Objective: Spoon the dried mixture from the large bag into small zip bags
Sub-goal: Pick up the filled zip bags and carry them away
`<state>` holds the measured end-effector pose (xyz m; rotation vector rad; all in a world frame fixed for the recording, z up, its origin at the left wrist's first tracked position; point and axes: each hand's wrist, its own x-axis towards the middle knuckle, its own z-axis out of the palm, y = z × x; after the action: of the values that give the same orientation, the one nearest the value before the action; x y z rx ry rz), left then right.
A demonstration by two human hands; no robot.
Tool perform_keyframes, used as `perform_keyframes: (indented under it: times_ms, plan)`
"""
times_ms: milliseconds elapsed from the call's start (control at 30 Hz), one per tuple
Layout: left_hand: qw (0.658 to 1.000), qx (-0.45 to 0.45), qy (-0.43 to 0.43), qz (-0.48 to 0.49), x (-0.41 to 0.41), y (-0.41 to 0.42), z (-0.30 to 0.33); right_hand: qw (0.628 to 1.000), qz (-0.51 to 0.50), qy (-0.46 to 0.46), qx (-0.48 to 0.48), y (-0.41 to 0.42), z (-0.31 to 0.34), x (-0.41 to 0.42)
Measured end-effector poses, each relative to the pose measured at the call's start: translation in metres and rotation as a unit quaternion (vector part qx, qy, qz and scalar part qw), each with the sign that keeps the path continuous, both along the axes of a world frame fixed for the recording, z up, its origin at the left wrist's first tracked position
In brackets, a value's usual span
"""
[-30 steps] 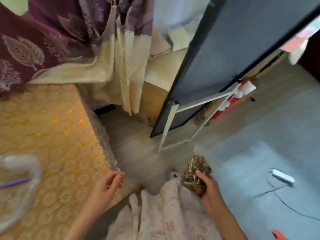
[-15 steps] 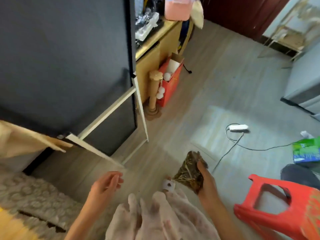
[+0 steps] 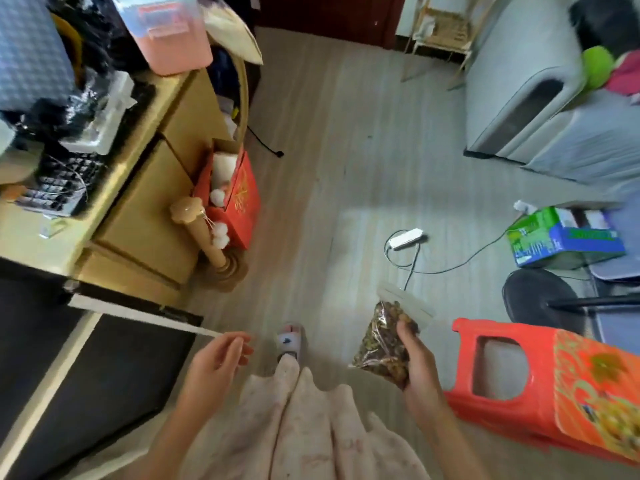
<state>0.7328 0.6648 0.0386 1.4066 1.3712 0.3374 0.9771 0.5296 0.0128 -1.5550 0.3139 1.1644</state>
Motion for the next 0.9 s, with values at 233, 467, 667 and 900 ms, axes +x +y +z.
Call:
perform_keyframes:
  times_ms: [233,467,667,900]
  plan:
    - [1.000,0.000,0.004,-0.018,0.070,0.125,-0.026,0.996,-0.084,-0.020,-0.015,0.090,-0.017,0.072]
    - [0.988,0.033,0.007,-0.148,0.184,0.279,-0.002,0.990,-0.129,-0.054,-0.015,0.210,0.003,0.158]
    - [0.976,0.069,-0.002,-0.204,0.276,0.364,0.011,0.988,-0.134,-0.073,-0.026,0.283,0.001,0.217]
    - [0.991,0.031,-0.030,-0.130,0.359,0.435,-0.017,0.987,-0.145,-0.065,-0.018,0.377,-0.017,0.313]
